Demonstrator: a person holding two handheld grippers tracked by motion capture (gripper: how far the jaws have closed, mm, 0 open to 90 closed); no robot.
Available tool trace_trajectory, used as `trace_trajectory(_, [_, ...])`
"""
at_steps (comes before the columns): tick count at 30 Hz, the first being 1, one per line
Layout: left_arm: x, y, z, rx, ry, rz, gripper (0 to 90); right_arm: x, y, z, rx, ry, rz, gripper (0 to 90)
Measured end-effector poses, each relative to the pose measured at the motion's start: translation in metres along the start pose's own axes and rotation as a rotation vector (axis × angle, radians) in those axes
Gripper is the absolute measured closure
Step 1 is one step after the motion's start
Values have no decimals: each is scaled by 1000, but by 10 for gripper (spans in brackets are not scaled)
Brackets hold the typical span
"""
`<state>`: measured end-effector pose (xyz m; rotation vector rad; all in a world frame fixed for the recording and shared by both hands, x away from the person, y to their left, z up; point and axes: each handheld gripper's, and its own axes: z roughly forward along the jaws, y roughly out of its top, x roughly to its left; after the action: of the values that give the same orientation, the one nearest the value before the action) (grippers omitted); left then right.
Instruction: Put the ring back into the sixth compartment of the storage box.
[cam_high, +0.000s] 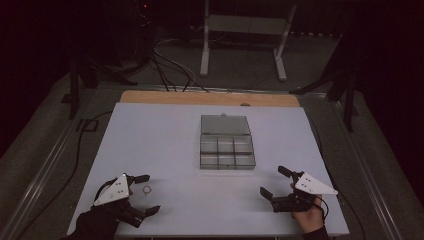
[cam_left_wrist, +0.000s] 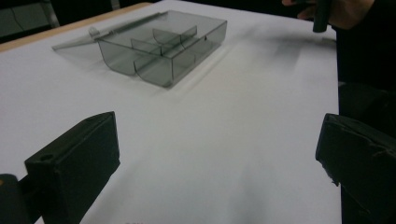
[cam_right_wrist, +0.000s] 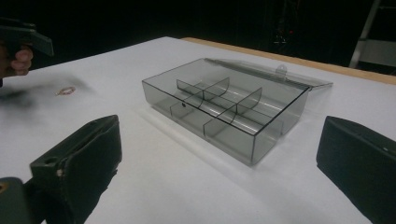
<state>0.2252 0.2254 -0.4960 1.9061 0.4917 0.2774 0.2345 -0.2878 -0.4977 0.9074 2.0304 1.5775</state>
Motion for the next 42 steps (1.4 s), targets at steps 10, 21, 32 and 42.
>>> trace_trajectory(10, [7,5,-3,-16,92,-73,7,0,0,0,-4,7,14,0])
trace_trajectory(21, [15,1,-5,17,163,-133,8,0,0,0,-2,9,23,0])
trace_trajectory(32, [25,-5,-4,125,245,-212,8,-1,0,0,-1,9,26,0])
trace_trajectory(42, [28,-5,-4,186,220,-260,8,-1,-1,0,-2,13,30,0])
